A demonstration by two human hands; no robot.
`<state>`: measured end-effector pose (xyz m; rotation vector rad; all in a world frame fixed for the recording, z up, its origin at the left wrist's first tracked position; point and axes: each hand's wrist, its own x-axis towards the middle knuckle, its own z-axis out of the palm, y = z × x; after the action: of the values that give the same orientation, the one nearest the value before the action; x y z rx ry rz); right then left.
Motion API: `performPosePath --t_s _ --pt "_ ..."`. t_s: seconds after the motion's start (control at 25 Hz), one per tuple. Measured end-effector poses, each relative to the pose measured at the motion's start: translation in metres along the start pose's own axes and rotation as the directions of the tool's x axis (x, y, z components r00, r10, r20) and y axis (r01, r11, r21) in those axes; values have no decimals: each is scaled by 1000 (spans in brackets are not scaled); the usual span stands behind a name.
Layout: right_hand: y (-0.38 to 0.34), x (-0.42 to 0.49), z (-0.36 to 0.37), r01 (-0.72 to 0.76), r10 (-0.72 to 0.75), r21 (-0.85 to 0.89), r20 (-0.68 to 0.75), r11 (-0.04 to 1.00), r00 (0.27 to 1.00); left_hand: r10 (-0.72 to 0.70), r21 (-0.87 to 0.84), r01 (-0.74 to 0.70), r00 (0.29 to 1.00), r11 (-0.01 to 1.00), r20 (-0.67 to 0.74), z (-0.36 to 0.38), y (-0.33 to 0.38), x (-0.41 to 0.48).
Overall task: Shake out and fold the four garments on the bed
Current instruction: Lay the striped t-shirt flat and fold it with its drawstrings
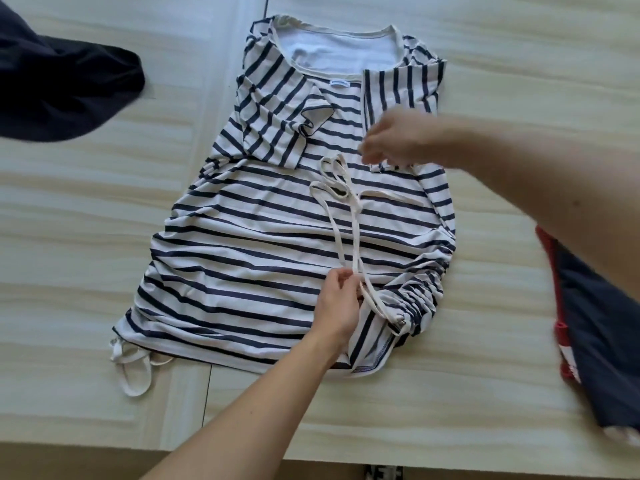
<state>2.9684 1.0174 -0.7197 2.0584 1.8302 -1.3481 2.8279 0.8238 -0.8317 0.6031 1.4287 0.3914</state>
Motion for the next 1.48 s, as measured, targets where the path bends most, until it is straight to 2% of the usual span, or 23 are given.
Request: performPosePath --t_s 0.08,0.12,0.16,0.2,0.28,0.32,0.4,0.44,0.48,0.56,0.64,0.72,0.84,0.96,1.04,1.12,1.24,1.32,1.48 --pt "28 -1 33 -59 57 -1 -190 998 980 190 286 -170 981 943 -43 -15 -3 -1" --pt "39 -6 56 -86 84 4 -248 996 965 343 452 -278 937 847 -66 -22 -4 -3" --pt "46 -14 81 -81 82 14 -289 997 954 481 610 -360 876 706 -40 -29 -7 -5" --pt "55 -21 108 -44 48 21 -305 999 951 544 735 -385 839 559 25 -34 -11 -7" --pt "78 -42 166 -35 30 -12 -266 999 964 452 878 -367 868 308 205 -38 -26 -9" --pt "91 -55 195 -65 40 -104 -232 992 972 361 893 -398 880 209 308 -38 -36 -15" --pt "123 -76 230 -99 30 -348 -198 932 980 226 826 -556 820 94 526 -35 -55 -29" --pt "130 -84 236 -101 20 -411 -197 906 980 191 777 -623 777 93 600 -38 -61 -37" --pt "134 -88 234 -103 13 -423 -210 900 978 203 743 -659 749 118 631 -42 -62 -43" --pt "118 -91 223 -98 -4 -357 -274 929 962 354 735 -639 757 225 549 -65 -57 -51" --pt "77 -87 216 -37 -65 -290 -333 956 941 558 760 -532 783 373 274 -108 -48 -56" --pt "25 -81 226 93 -186 -274 -337 957 923 684 794 -385 728 470 -51 -163 -45 -57" --pt "-56 -68 271 294 -343 -233 -207 927 916 601 792 -65 690 607 -404 -245 -49 -55" --pt "-120 -56 325 498 -518 -218 -44 839 854 345 634 186 708 750 -616 -289 -60 -55" --pt "-146 -51 350 563 -569 -228 47 794 821 176 523 257 747 813 -641 -303 -67 -56" --pt "-154 -46 361 551 -536 -268 132 790 834 120 475 262 764 840 -634 -311 -69 -55" --pt "-154 -42 357 528 -493 -324 190 785 849 124 316 109 764 942 -633 -317 -59 -58" --pt "-154 -41 351 518 -490 -340 170 785 855 112 163 -16 796 986 -596 -320 -42 -70" --pt "-151 -39 351 474 -428 -351 204 808 880 131 -126 -210 878 970 -461 -334 -7 -99"
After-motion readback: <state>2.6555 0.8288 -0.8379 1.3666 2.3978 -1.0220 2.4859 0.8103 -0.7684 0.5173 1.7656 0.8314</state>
